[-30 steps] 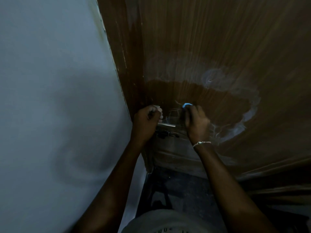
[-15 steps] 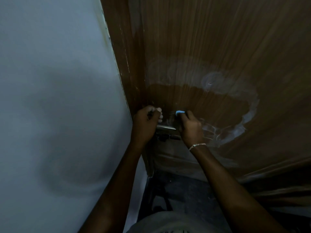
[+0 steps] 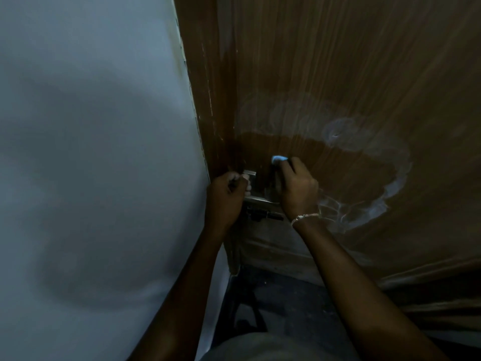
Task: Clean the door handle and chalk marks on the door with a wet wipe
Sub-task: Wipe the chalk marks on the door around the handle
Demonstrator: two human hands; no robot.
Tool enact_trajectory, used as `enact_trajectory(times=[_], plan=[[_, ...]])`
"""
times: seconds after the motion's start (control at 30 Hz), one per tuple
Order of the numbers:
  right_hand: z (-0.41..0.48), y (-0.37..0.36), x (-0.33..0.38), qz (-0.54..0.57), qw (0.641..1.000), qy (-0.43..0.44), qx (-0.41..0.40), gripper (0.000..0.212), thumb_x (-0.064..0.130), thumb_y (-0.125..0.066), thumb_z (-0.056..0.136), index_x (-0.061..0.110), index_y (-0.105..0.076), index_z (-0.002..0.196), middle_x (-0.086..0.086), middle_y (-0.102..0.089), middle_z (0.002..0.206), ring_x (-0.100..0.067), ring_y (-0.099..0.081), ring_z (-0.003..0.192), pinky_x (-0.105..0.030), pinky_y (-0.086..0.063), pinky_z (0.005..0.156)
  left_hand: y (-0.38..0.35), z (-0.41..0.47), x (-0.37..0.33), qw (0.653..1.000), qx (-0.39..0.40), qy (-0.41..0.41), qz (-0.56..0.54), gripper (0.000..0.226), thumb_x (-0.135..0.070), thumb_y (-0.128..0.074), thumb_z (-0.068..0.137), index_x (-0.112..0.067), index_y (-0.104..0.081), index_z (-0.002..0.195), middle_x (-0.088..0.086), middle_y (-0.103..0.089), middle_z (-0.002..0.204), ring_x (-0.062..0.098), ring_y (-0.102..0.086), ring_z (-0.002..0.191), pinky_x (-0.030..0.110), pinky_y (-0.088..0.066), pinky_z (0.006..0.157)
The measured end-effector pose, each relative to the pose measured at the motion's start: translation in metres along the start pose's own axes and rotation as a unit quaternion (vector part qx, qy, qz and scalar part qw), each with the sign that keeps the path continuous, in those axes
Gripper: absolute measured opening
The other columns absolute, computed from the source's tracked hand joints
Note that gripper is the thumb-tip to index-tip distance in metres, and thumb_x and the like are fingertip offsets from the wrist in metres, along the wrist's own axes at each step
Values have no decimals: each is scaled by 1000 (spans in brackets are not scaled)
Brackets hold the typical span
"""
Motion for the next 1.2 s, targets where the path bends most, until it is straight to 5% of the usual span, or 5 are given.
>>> enact_trajectory(times=[0.13,0.43,0.63,0.87,1.2], plan=[[-6,-25,16,-35,995,31,88,36,15,-72,82,16,-63,117,-5,-61,107,-22,-63,81,-26,-42,51,-2,1,-2,1000,1,6,-1,23,-25,-58,99,-5,-69,103,0,-74,87,0,-70,73,10,-51,63],[13,-29,35,-45,997,54,20,28,18,-69,88,16,-67,115,-2,-64,100,-17,-62,73,-22,-31,52,7,0,-1,1000,-18,1,1,20,-27,-59,98,-12,-71,93,-5,-73,79,0,-70,71,13,-53,66],[22,-26,37,11,999,32,-12,24,18,-63,93,15,-65,117,-1,-66,102,-13,-62,74,-23,-46,52,11,-4,-3,1000,-23,-7,1,20,-28,-58,98,-12,-70,93,-5,-73,80,2,-71,73,14,-53,66],[7,-36,38,-72,991,65,93,28,20,-71,83,15,-68,110,-4,-64,103,-21,-62,77,-22,-30,50,11,-7,-2,1000,-20,-6,3,19,-26,-59,98,-11,-70,94,-5,-72,81,1,-70,72,13,-54,65],[9,-31,41,-80,985,65,139,26,13,-74,78,11,-68,103,-7,-63,103,-25,-64,73,-26,-38,45,14,-9,7,1000,-27,9,-11,19,-26,-60,97,-11,-70,89,1,-73,81,15,-73,76,27,-58,69]])
Point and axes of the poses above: each hand's wrist, its own z-axis towards the middle knuckle, its own y-axis out of the back of the hand, x = y × z, the point moved 1 cm from there along z, towards the middle knuckle
